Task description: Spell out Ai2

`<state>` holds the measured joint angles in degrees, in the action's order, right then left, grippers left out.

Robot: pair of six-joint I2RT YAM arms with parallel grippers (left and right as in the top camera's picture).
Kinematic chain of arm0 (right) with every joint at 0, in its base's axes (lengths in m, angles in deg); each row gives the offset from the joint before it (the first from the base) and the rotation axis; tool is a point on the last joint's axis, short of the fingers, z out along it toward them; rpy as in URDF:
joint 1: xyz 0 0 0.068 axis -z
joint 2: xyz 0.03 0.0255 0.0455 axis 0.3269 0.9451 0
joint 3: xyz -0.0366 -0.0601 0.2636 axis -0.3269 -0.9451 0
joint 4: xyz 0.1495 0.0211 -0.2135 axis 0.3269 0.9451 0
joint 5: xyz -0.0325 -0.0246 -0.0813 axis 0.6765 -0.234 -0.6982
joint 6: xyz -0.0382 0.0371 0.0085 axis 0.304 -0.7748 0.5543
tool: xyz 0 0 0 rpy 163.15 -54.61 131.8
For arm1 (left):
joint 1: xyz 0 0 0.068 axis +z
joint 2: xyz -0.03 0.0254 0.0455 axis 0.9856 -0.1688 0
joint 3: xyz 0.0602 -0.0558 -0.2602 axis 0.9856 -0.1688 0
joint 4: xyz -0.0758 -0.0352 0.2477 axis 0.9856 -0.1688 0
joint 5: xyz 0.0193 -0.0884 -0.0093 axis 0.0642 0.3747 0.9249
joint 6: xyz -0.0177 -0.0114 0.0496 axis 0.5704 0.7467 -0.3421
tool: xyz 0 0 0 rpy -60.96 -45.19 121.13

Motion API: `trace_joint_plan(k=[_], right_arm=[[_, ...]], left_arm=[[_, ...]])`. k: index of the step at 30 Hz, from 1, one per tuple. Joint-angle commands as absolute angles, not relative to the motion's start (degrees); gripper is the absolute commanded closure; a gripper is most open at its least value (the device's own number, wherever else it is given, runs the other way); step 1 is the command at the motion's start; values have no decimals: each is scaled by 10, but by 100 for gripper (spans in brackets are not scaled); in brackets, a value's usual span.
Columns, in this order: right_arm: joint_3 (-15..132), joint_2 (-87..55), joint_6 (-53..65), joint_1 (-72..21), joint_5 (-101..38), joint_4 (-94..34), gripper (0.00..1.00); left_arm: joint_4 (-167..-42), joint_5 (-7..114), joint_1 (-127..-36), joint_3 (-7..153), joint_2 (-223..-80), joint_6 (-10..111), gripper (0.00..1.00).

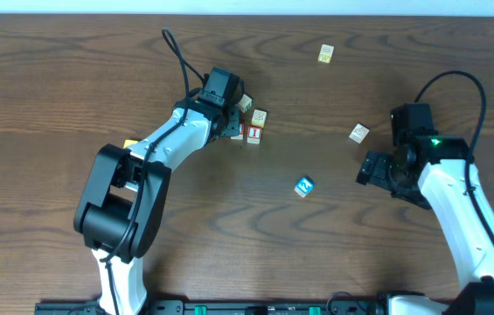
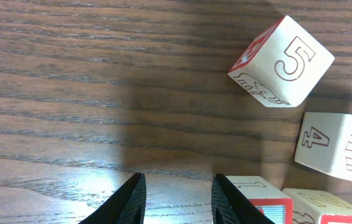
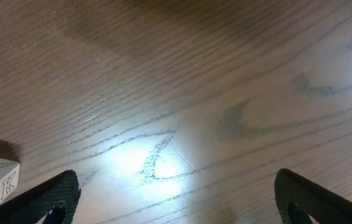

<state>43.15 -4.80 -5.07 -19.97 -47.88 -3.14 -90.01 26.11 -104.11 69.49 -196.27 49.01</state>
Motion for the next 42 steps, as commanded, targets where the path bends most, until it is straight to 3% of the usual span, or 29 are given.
trace_joint_plan(k=[1,28,42], right_arm=[[438,-54,-58,-199,-485,-31,1],[438,-54,-58,-199,-489,-33,1],[438,-54,-59,-199,-452,-50,1]], left_arm=[[-899,270,-1041,693,-1971,493,64],[-900,303,-1044,693,-1971,492,64],[-937,236,-1031,699,-1900,488,61]])
